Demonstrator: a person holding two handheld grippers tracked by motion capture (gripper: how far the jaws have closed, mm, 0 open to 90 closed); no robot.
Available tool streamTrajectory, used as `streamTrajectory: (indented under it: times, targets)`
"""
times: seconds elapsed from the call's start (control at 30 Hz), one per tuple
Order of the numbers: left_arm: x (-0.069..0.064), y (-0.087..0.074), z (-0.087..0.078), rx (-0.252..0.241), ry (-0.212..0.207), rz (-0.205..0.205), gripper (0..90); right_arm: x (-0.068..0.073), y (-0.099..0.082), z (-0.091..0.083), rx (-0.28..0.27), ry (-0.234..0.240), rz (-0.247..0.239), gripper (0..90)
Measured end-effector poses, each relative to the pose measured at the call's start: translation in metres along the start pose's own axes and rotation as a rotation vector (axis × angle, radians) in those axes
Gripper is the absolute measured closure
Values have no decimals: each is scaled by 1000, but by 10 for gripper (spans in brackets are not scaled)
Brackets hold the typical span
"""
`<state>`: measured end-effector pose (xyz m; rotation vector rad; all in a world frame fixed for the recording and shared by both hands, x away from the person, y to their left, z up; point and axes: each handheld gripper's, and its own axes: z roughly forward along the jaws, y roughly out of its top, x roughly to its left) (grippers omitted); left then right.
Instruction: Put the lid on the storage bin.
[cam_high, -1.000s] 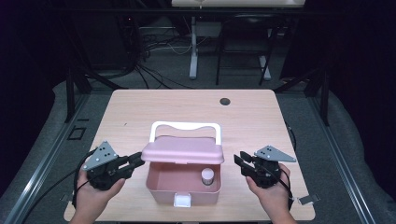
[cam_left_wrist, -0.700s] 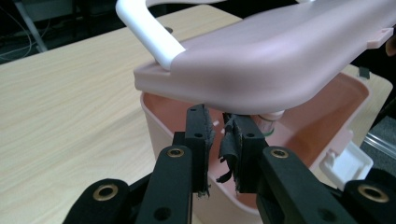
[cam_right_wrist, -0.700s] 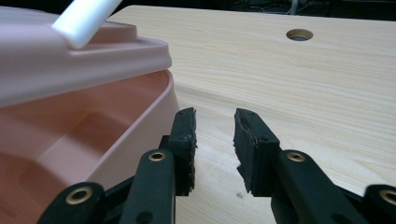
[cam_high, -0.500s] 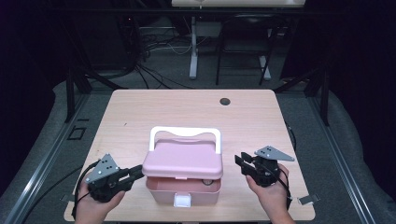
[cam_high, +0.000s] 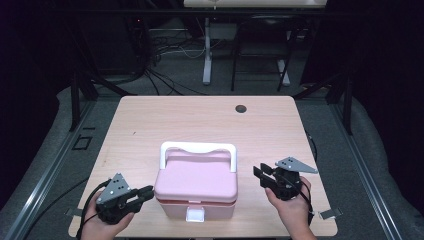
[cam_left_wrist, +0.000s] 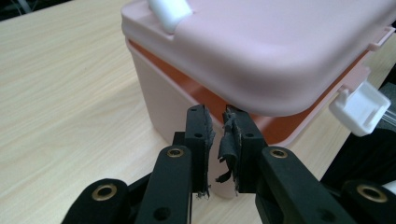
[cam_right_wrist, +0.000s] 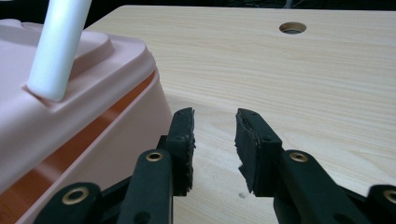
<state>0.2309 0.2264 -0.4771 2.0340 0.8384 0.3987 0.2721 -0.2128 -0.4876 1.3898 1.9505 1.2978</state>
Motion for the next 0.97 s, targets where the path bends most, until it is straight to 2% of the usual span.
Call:
streamTrajectory:
  times: [0.07,0.2,0.47,0.7,0.8,0.9,0.97]
  targets:
    - [2,-3,1,-6,-8,-25,793,-1,0,0,2,-2,2,667]
    - [7,-6,3,6,6,-21,787,-3,-1,0,-4,-6,11,665]
    - [18,-8,6,-10,31,-44,750,-7,-4,0,-2,-24,7,643]
    - [34,-11,9,-27,67,-86,717,-13,-11,4,9,-56,-1,605]
    - [40,-13,11,-36,85,-105,656,-17,-15,6,8,-66,-7,542]
    - [45,-15,11,-37,91,-116,603,-22,-17,6,0,-90,-34,472]
    - [49,-17,11,-46,106,-114,576,-25,-19,6,-16,-100,-44,442]
